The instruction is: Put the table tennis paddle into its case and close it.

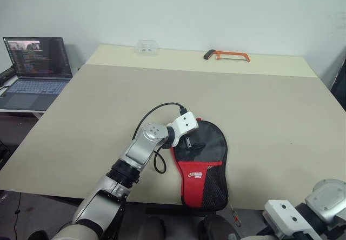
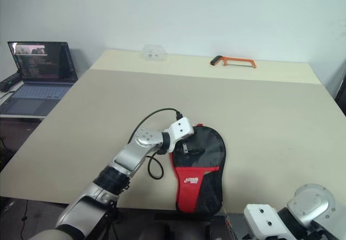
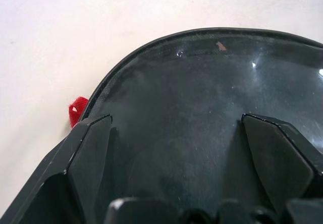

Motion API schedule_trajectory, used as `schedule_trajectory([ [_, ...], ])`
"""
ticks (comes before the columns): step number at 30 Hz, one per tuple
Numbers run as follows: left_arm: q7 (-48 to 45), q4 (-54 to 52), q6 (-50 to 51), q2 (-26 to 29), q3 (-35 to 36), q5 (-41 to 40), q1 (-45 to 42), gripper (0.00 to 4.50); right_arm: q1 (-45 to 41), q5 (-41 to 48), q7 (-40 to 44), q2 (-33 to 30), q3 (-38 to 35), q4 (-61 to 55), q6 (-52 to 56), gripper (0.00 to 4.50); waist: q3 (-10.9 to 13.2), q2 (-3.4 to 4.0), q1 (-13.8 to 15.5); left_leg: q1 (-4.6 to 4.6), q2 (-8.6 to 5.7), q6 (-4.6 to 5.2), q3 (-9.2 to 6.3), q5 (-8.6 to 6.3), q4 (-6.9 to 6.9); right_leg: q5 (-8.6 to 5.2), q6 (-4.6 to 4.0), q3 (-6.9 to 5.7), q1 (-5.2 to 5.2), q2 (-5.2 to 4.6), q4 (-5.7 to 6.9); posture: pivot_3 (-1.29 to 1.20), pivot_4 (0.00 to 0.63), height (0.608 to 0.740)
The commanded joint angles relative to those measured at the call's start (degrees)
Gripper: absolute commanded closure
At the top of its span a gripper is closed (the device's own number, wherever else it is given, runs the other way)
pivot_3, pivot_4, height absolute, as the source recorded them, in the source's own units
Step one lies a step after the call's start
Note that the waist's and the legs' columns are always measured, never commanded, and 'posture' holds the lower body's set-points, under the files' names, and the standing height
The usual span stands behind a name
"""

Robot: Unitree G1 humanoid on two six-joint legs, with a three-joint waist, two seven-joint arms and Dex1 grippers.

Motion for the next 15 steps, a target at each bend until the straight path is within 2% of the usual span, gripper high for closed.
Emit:
schedule_trajectory([
  [1, -1.19, 4.29, 3.04, 2.29, -3.63, 4.5, 2.38, 0.0, -0.82, 2.14, 0.8, 0.16, 1.43, -2.93, -0.24, 3.87, 0.0, 0.0, 0.0, 0.0, 0.0, 0.0, 0.0, 0.0, 0.0, 0.0, -0.01, 0.0, 0.0, 0.0, 0.0, 0.0, 0.15, 0.74],
  [7, -0.72, 5.74, 2.48, 1.6, -3.44, 4.5, 1.32, 0.0, -6.46, -2.07, 1.71, -0.94, -0.6, 6.33, -2.83, 3.93, 0.02, -0.03, -0.01, 0.01, 0.0, 0.0, 0.0, 0.0, -0.02, -0.01, -0.02, 0.01, -0.01, 0.01, 0.0, 0.0, 0.15, 0.74],
  [11, -0.3, 6.24, 2.15, 0.96, -3.4, 4.37, 1.15, 0.0, -13.27, -1.98, 1.54, 0.69, -0.88, 12.55, -2.47, 3.94, 0.04, -0.07, -0.02, 0.11, -0.01, 0.0, 0.02, 0.0, -0.01, 0.0, -0.02, 0.08, 0.05, -0.01, 0.0, 0.0, 0.15, 0.74],
  [15, -0.19, 6.27, 2.4, 0.37, -3.26, 4.07, 1.16, 0.0, -19.87, -7.71, -2.29, 3.42, 1.82, 17.96, -3.99, 3.94, 0.01, -0.02, 0.1, 0.11, 0.0, 0.0, 0.0, 0.0, -0.05, -0.03, -0.07, 0.05, 0.06, -0.01, 0.0, 0.0, 0.15, 0.74],
])
